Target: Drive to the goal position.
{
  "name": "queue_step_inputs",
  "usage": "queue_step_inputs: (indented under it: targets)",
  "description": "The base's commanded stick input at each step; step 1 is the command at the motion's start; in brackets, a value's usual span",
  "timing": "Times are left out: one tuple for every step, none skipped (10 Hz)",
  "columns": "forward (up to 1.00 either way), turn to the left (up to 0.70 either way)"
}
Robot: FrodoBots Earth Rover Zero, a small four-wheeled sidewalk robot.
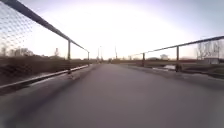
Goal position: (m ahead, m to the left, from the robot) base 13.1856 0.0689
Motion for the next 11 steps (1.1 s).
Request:
queue_step_inputs:
  targets:
    - [1.00, 0.01]
    - [1.00, 0.01]
    - [1.00, 0.01]
    - [1.00, 0.01]
    - [1.00, 0.01]
    - [1.00, 0.01]
    - [1.00, 0.01]
    - [1.00, 0.01]
    - [1.00, 0.01]
    - [1.00, 0.01]
    - [1.00, 0.01]
